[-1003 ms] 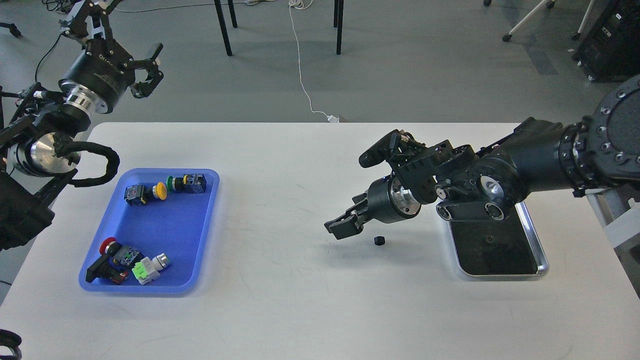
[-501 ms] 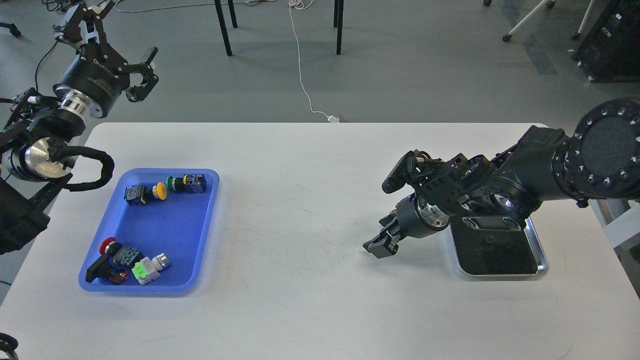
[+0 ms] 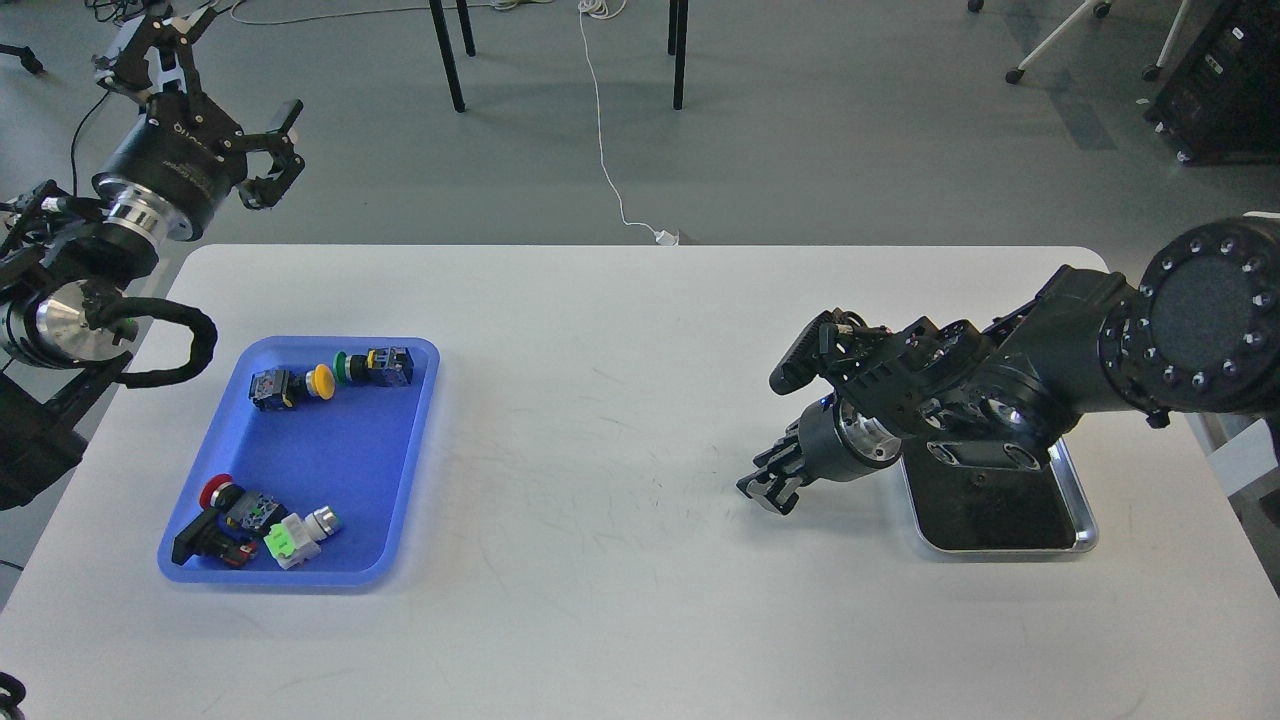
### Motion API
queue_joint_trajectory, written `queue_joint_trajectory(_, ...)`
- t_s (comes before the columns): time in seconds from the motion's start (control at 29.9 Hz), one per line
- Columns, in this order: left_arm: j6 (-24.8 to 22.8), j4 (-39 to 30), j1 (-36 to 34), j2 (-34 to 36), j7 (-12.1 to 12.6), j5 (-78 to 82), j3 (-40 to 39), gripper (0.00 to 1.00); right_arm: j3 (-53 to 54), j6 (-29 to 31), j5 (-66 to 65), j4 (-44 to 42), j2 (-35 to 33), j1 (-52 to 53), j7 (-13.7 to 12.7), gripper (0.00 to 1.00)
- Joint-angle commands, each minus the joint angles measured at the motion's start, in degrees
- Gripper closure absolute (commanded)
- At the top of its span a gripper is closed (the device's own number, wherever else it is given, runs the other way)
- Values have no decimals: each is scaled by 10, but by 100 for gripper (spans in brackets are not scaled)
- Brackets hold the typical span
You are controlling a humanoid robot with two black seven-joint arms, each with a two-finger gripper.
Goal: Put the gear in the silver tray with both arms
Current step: 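Lower the right gripper onto the gear on the table and grasp it, then carry the gear into the silver tray and open the right gripper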
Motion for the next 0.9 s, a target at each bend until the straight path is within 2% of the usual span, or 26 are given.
queue_joint_trajectory(0.0,1,0,0,2,0,0,0,3,-2,0,-3,1,0,2,0,76)
queue_joint_trajectory(0.13,1,0,0,4,0,1,0,3,-12,0,-21,1,0,7,12,84)
queue_joint_trajectory(0.57,-2,0,0,21,0,3,0,3,3,-1,-23,6,-2,65,13,88)
queue_joint_trajectory(0.87,-5,-1,0,18,1,4,2,3,-23,-3,-92,-1,-147,29,13,88)
